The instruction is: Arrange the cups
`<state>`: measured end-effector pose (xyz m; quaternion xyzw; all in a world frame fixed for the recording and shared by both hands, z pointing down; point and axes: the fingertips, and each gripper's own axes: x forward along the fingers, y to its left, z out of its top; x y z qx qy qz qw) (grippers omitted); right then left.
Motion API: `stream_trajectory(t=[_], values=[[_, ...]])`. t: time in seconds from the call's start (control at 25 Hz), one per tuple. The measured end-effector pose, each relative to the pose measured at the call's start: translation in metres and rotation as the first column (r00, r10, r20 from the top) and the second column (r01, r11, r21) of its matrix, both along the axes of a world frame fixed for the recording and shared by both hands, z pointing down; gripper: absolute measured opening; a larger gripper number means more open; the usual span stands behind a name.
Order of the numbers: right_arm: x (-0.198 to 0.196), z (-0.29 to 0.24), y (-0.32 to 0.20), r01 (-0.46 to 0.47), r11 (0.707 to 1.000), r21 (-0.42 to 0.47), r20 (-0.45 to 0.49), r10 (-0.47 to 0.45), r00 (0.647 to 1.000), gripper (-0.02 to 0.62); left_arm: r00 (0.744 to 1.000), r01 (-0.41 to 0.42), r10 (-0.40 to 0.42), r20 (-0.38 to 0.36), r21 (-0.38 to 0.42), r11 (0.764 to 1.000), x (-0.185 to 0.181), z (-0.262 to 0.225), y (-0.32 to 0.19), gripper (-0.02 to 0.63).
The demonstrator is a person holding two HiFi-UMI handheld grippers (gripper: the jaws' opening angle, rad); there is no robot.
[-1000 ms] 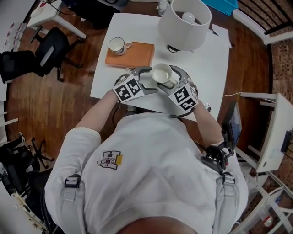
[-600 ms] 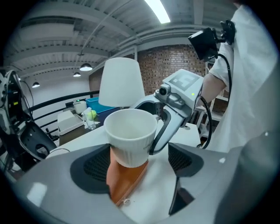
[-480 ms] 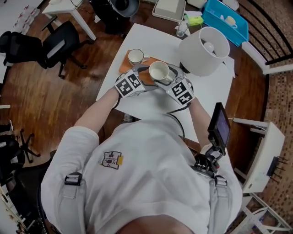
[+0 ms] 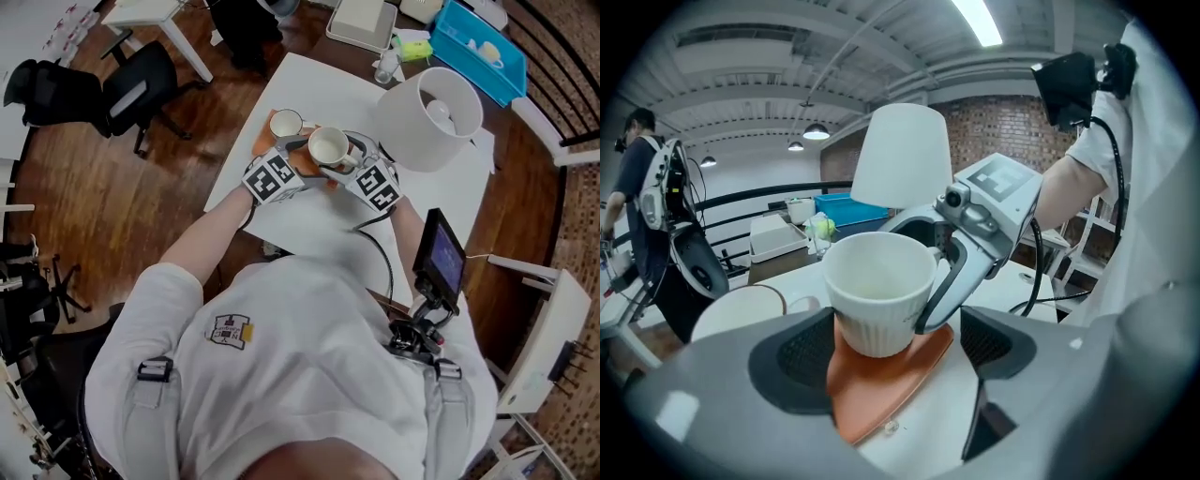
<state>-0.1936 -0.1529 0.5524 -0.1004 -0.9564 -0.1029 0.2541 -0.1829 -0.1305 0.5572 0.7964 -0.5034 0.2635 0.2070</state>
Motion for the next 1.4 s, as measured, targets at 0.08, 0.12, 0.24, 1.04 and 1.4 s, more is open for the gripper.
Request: stream_trajectory(t=[0.08,0.12,0.24,1.04,1.4], values=[[-0.005,0.004,-0.001,0.012,1.000,-0.004,0.002,-0.012,1.000,0.400,1.000,0.017,-0.017,0.002,-0.008,1.000,-0.004,0.003,-0.001,0.405],[-0.007,0.005,-0.002,0.019,1.000,-0.008,0.005,-0.019,1.000,0.400,1.000,0.026,-0.026,0.001,-0.009,1.000,-0.006,0.005,-0.001,0.405],[-0.011,0.006,-0.002,0.037,0.999,-0.020,0.019,-0.037,0.999,0.400,0.998,0.060,-0.060,-0.002,-0.001,0.998,-0.010,0.006,-0.001,0.405],[-0.021,0.006,-0.014,-0.048,0.991,-0.124,0.112,0.062,0.992,0.399,0.988,0.128,-0.127,-0.089,-0.001,0.992,-0.003,0.010,0.005,0.402],[-0.022,0.010,-0.016,-0.059,0.991,-0.122,0.128,0.074,0.989,0.402,0.988,0.122,-0.123,-0.092,-0.016,0.992,0.000,0.018,0.007,0.402]])
